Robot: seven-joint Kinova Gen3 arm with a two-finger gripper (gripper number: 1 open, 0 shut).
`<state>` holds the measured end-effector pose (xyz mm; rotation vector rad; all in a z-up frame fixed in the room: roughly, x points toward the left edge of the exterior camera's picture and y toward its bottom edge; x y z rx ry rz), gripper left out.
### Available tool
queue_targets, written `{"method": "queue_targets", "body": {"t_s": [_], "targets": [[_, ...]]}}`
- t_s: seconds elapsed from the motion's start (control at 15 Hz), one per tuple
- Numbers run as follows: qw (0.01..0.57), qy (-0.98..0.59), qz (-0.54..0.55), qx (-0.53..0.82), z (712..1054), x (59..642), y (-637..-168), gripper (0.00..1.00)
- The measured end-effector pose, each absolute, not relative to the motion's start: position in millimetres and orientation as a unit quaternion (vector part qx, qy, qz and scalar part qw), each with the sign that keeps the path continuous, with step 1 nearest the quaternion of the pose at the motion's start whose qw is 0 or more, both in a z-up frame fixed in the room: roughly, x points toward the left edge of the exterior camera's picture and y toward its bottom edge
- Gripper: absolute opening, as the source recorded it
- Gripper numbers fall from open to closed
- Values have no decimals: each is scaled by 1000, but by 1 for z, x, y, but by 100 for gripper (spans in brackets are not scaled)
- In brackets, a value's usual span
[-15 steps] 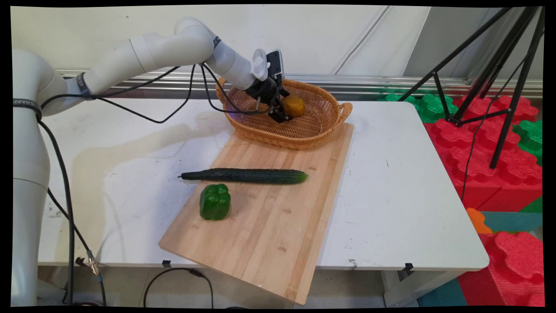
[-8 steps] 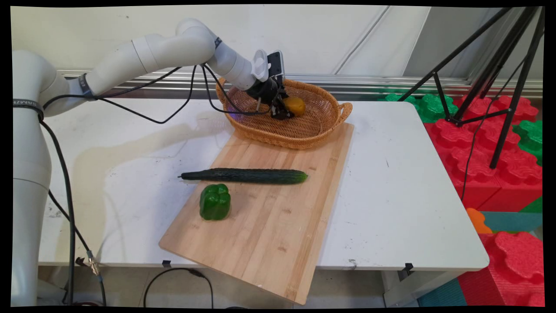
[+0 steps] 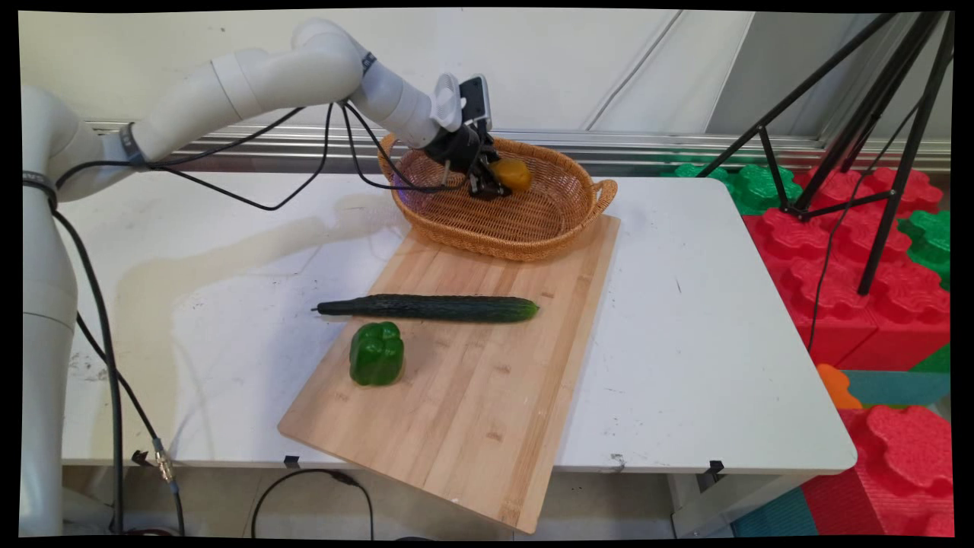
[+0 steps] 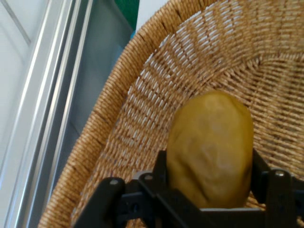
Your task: Place the picked object on the cutting board
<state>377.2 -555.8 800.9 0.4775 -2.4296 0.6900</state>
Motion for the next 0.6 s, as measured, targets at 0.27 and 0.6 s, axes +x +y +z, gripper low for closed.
{"method": "queue_targets", "body": {"t_s": [0.27, 0.6], "targets": [[291, -903, 258, 183, 820, 385, -539, 0], [311, -896, 253, 190, 853, 402, -508, 0]]}}
